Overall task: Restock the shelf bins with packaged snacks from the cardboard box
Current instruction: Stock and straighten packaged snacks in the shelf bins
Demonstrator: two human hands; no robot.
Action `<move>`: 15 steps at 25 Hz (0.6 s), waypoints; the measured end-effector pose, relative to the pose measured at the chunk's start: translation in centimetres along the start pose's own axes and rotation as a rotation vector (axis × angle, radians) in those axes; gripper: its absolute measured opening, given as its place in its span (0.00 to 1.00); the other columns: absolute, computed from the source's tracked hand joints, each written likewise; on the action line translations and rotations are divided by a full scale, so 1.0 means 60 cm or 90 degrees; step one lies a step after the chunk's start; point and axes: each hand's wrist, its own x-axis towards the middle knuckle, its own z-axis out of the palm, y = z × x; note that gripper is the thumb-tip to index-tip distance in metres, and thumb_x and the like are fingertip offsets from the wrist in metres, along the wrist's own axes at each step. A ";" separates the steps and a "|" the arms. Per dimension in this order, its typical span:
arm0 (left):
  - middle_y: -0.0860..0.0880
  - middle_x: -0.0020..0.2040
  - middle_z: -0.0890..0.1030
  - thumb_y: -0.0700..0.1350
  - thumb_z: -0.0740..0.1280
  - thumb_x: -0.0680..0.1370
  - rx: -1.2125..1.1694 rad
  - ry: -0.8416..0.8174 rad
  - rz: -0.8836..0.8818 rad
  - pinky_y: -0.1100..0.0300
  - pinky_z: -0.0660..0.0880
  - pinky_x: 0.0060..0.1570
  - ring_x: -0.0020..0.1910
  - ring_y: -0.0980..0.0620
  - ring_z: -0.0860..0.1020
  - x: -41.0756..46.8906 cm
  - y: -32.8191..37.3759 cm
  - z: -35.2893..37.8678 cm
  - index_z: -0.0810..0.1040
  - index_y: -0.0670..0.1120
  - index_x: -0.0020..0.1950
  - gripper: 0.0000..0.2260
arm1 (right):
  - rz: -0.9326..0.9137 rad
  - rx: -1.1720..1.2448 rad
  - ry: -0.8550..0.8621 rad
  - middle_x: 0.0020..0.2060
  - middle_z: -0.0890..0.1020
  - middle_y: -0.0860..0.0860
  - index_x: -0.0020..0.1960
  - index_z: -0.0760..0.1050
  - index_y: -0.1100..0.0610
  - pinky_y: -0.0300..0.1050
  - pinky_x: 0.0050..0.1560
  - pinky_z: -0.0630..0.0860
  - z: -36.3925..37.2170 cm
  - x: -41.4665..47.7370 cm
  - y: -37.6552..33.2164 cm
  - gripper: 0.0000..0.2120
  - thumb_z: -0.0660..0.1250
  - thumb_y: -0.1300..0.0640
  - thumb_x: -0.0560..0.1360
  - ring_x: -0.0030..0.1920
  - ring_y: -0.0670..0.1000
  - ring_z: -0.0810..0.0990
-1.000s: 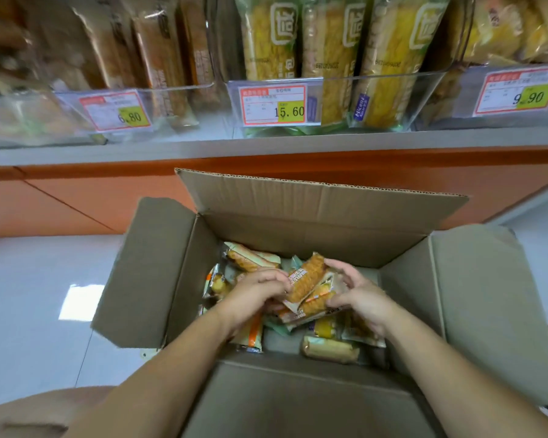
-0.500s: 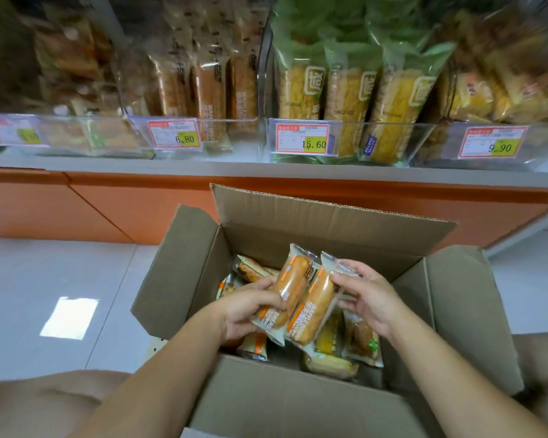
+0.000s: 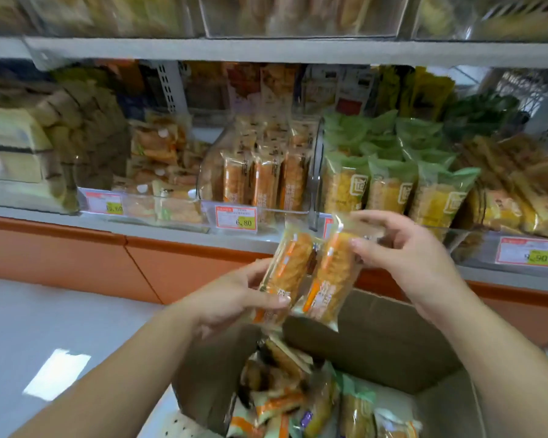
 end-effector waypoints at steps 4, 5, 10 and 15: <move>0.48 0.57 0.84 0.37 0.72 0.70 0.010 0.163 0.146 0.53 0.79 0.54 0.57 0.49 0.82 -0.025 0.097 -0.077 0.76 0.49 0.66 0.24 | -0.196 -0.020 0.080 0.51 0.82 0.45 0.58 0.78 0.48 0.39 0.46 0.81 0.016 0.118 -0.126 0.16 0.72 0.61 0.73 0.47 0.43 0.82; 0.49 0.56 0.84 0.37 0.72 0.70 -0.007 0.205 0.180 0.57 0.80 0.51 0.56 0.50 0.83 -0.025 0.105 -0.096 0.76 0.48 0.65 0.24 | -0.241 -0.069 0.088 0.50 0.81 0.42 0.59 0.77 0.48 0.36 0.48 0.79 0.025 0.145 -0.146 0.16 0.72 0.60 0.73 0.47 0.40 0.80; 0.51 0.51 0.86 0.33 0.72 0.72 0.026 0.314 0.217 0.61 0.78 0.49 0.52 0.54 0.83 0.001 0.098 -0.152 0.78 0.49 0.62 0.21 | -0.275 -0.502 -0.030 0.59 0.78 0.43 0.64 0.75 0.49 0.35 0.56 0.68 0.081 0.274 -0.147 0.19 0.71 0.55 0.74 0.55 0.41 0.74; 0.54 0.53 0.85 0.36 0.73 0.73 0.087 0.267 0.188 0.61 0.77 0.50 0.52 0.58 0.83 0.016 0.091 -0.163 0.78 0.53 0.61 0.20 | -0.127 -0.890 -0.186 0.63 0.76 0.51 0.67 0.70 0.49 0.45 0.54 0.69 0.114 0.350 -0.093 0.22 0.66 0.44 0.76 0.61 0.54 0.73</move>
